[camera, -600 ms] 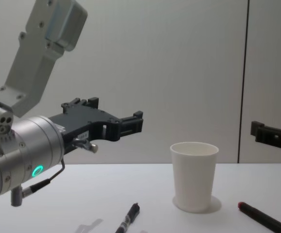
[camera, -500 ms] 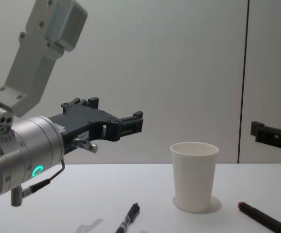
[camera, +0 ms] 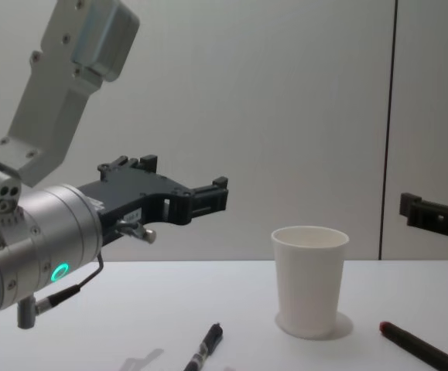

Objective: Place the pen into the pen holder.

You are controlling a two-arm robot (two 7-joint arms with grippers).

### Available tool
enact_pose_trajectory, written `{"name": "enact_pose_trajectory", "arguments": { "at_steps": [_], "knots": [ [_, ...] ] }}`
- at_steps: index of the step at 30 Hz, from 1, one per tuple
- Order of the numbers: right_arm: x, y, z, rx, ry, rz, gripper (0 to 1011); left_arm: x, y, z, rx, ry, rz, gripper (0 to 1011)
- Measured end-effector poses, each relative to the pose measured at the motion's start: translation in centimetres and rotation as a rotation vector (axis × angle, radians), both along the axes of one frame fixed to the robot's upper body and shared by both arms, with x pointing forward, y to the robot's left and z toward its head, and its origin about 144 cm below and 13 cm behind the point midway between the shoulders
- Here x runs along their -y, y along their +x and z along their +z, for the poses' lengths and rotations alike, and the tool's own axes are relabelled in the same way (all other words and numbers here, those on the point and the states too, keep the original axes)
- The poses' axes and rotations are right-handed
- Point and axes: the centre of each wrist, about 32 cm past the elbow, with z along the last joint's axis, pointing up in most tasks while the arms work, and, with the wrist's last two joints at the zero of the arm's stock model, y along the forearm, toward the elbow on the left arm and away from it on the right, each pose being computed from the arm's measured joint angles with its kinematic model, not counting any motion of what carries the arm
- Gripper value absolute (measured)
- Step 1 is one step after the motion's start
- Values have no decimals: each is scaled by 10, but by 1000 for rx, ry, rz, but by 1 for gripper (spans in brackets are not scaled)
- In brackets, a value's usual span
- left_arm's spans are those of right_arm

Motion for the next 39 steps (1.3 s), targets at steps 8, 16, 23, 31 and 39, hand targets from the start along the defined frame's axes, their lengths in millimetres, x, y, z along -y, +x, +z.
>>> {"name": "enact_pose_trajectory", "arguments": {
  "at_steps": [8, 16, 23, 31, 39],
  "knots": [
    [0, 0, 0, 0, 0, 0, 1001, 0, 0, 0, 0, 0, 0, 1000],
    [0, 0, 0, 0, 0, 0, 1001, 0, 0, 0, 0, 0, 0, 1000],
    [0, 0, 0, 0, 1, 0, 1001, 0, 0, 0, 0, 0, 0, 1000],
    [-3, 0, 2, -7, 6, -3, 1001, 0, 0, 0, 0, 0, 0, 1000],
    [-6, 0, 8, -35, 12, -12, 1001, 0, 0, 0, 0, 0, 0, 1000]
  ]
}}
